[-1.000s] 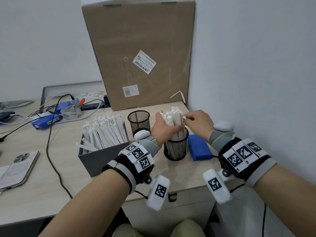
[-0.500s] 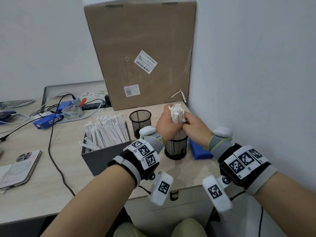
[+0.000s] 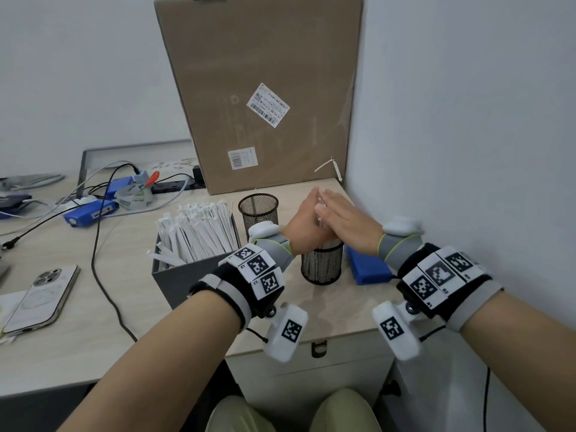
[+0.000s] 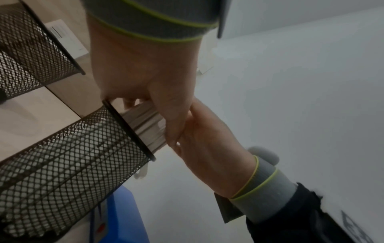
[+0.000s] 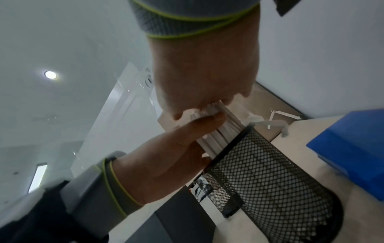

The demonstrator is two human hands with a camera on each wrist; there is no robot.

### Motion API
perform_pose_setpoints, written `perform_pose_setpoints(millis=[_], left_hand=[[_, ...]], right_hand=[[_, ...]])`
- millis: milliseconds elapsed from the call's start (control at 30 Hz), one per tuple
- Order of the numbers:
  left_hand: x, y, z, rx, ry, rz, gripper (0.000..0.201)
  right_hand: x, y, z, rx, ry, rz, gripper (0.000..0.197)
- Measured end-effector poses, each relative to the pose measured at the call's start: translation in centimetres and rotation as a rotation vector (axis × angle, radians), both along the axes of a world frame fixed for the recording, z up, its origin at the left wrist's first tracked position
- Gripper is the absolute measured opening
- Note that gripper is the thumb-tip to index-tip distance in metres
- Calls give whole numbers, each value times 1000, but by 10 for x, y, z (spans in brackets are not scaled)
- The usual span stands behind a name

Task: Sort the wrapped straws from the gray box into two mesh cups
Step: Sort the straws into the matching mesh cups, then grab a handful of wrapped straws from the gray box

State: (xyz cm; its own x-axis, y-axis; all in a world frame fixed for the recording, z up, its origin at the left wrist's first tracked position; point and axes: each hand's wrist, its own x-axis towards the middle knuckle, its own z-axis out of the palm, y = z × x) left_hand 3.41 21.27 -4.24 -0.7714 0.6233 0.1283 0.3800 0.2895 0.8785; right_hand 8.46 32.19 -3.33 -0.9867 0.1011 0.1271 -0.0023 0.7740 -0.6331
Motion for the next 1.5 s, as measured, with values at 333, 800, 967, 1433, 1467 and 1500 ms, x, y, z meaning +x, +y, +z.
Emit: perform_pose_setpoints(millis=[333,800,967,1433,1467,1500], left_hand=[[-5,-32,5,-32,-22,47,95],[-43,-183,10,-195,75,813,25],[-51,-183,-4,-506,50,730,42],[-66,-160,-19,-528,32,716,53],[-67,-159,-19,-549,29,689,49],[-67,-159,-18,-564,31,669,46]], right_hand=[[-1,-8,9,0,291,-171,47],[-51,-152,12,74,171,-102,26],[-78,-161,-5,240,-63,-184,16],[-98,-160,-29,338,-233,-164,34],[-97,-160,-29,325,-232,-165,34],[-97,-160,-30,313,-230,-163,35]])
